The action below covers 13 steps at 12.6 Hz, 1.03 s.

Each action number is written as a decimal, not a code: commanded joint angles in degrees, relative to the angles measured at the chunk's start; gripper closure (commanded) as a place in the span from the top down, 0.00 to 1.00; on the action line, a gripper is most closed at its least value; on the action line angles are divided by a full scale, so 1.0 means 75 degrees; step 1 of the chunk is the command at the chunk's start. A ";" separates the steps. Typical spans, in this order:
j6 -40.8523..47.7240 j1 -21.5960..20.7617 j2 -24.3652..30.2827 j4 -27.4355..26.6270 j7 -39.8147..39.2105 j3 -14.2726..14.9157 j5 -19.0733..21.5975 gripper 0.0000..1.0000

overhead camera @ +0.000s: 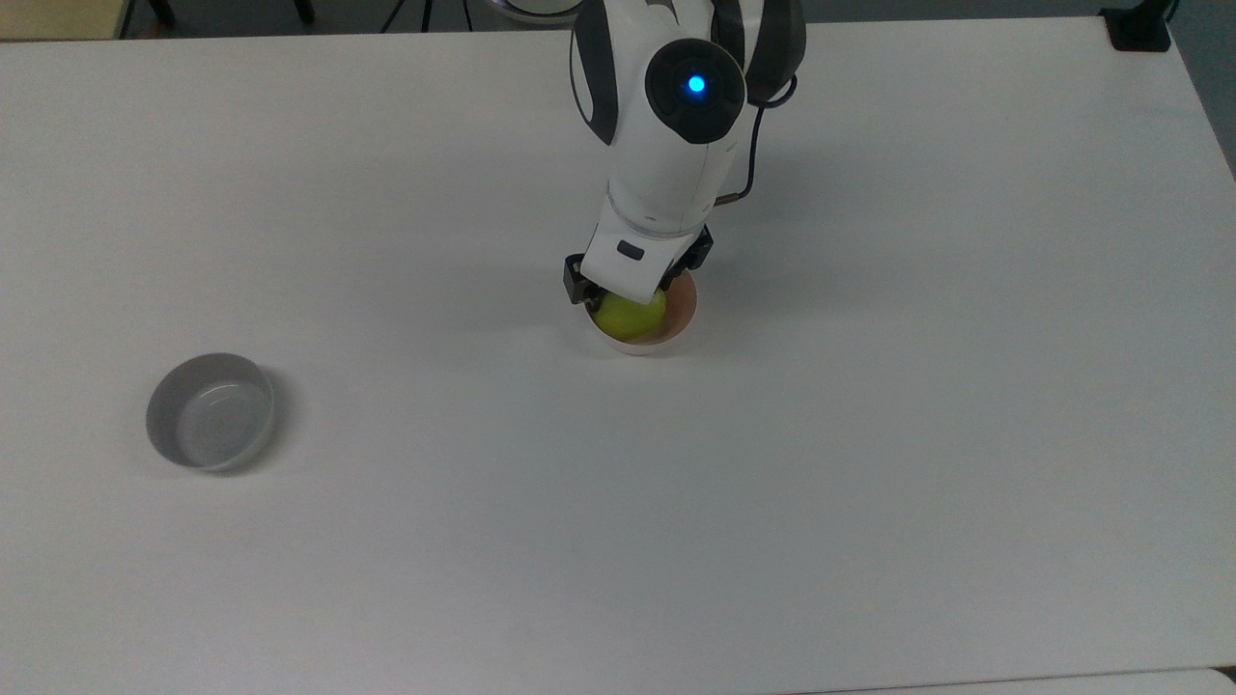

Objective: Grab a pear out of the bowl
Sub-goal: 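Lift the pear out of the pink bowl and carry it sideways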

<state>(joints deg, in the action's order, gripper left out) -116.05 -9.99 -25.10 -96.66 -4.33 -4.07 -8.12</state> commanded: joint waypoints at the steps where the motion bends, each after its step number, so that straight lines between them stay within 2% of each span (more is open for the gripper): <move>1: -0.0148 -0.0109 0.0252 -0.0155 0.0202 0.0027 -0.0078 0.56; 13: 0.1926 0.0020 0.1200 0.0665 0.0121 0.0097 0.0203 0.56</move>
<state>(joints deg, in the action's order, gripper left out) -104.86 -9.91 -18.73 -92.18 -3.60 -4.24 -7.64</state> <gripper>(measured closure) 0.198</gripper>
